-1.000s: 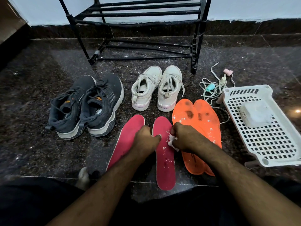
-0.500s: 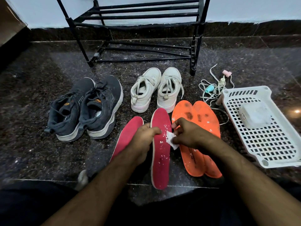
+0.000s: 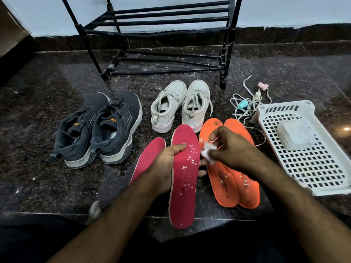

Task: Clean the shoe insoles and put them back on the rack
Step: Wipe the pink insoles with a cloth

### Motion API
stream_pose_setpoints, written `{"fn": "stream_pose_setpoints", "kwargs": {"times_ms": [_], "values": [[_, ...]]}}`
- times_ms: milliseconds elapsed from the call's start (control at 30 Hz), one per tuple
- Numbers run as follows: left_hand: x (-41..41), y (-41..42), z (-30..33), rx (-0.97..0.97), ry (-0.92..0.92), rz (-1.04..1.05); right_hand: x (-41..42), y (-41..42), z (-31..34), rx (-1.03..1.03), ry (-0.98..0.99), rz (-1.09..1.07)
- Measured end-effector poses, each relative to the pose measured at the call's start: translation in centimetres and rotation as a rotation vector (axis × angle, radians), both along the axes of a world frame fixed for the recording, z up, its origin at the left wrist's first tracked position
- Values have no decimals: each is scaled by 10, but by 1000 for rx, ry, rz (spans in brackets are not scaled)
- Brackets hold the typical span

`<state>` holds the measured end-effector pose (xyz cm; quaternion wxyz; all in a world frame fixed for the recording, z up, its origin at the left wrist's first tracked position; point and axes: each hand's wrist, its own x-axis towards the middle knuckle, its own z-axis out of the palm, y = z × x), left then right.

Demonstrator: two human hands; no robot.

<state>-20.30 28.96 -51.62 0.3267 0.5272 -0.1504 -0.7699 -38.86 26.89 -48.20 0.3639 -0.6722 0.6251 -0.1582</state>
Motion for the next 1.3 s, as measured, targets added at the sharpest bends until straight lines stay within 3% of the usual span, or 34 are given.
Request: {"fn": "stream_pose_setpoints", "kwargs": {"times_ms": [133, 300, 400, 700, 833, 1000, 1200, 1300], "values": [[-3, -2, 2, -42, 4, -23, -9, -9, 1, -265, 57, -61], [-7, 3, 10, -85, 52, -68, 5, -3, 1, -334, 39, 140], [-7, 4, 8, -135, 56, -88, 3, -5, 2, -382, 62, 115], [-8, 6, 12, -133, 97, -163, 20, 6, -7, -359, 158, 144], [-9, 7, 18, -119, 110, -130, 25, 10, 1, -203, -79, 149], [-9, 4, 13, -132, 103, -93, 6, -4, 5, -463, -8, -16], [-12, 7, 22, -133, 123, -126, 23, 3, -8, -437, 142, 196], [-12, 9, 23, -118, 119, -105, 26, 2, -2, -282, 139, 303]]}}
